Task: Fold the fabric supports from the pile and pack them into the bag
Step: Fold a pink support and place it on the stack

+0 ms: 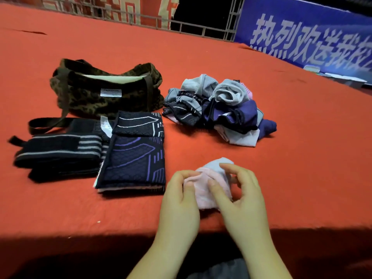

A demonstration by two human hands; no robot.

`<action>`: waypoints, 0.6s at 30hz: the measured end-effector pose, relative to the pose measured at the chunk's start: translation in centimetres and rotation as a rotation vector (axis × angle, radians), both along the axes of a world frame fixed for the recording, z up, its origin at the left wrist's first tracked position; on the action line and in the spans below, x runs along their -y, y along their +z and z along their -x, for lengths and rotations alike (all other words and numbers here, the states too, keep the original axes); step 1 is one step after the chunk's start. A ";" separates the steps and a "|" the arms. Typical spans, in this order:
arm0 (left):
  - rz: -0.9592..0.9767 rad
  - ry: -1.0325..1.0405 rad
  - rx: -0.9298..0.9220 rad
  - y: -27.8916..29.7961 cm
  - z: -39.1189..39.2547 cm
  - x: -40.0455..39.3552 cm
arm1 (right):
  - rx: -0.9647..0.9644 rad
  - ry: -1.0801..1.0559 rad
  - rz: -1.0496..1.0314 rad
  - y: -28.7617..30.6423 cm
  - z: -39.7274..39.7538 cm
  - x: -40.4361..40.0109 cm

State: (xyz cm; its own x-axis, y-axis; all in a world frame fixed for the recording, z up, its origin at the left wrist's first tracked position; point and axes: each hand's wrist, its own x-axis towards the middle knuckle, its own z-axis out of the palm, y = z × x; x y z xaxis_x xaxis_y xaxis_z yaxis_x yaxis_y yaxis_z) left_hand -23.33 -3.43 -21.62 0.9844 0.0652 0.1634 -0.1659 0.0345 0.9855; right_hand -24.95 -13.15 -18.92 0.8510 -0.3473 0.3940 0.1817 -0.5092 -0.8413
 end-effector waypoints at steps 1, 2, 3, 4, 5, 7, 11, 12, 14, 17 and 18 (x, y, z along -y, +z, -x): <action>-0.050 -0.003 0.047 -0.4 0.3 -0.4 | 0.005 -0.007 0.059 -0.7 -0.1 0.0; -0.106 0.004 0.093 -0.6 0.6 -0.9 | -0.008 -0.025 0.111 -1.3 -0.2 0.2; -0.150 0.025 0.134 -0.7 0.9 -1.4 | -0.005 -0.041 0.171 -2.1 -0.3 0.3; -0.172 0.040 0.159 -0.7 1.1 -2.0 | -0.026 -0.050 0.211 -2.4 -0.1 0.2; -0.190 0.061 0.182 -0.7 1.4 -2.4 | -0.042 -0.048 0.222 -2.8 0.0 0.2; -0.223 0.089 0.223 -0.9 1.9 -3.2 | -0.095 -0.008 0.178 -3.0 0.3 0.1; -0.265 0.078 0.207 -1.6 2.6 -3.5 | -0.116 0.008 0.038 -3.0 1.4 -0.5; -0.260 0.075 0.204 -1.6 2.7 -3.4 | -0.093 0.002 0.013 -2.7 1.6 -0.7; -0.248 0.078 0.216 -1.4 2.8 -3.4 | -0.030 -0.036 -0.027 -2.2 2.2 -1.1; -0.245 0.120 0.274 -0.9 2.9 -3.6 | 0.062 -0.127 -0.034 -1.1 2.9 -1.0; -0.241 0.140 0.294 -0.6 3.0 -3.8 | 0.065 -0.146 -0.036 -0.8 2.9 -0.8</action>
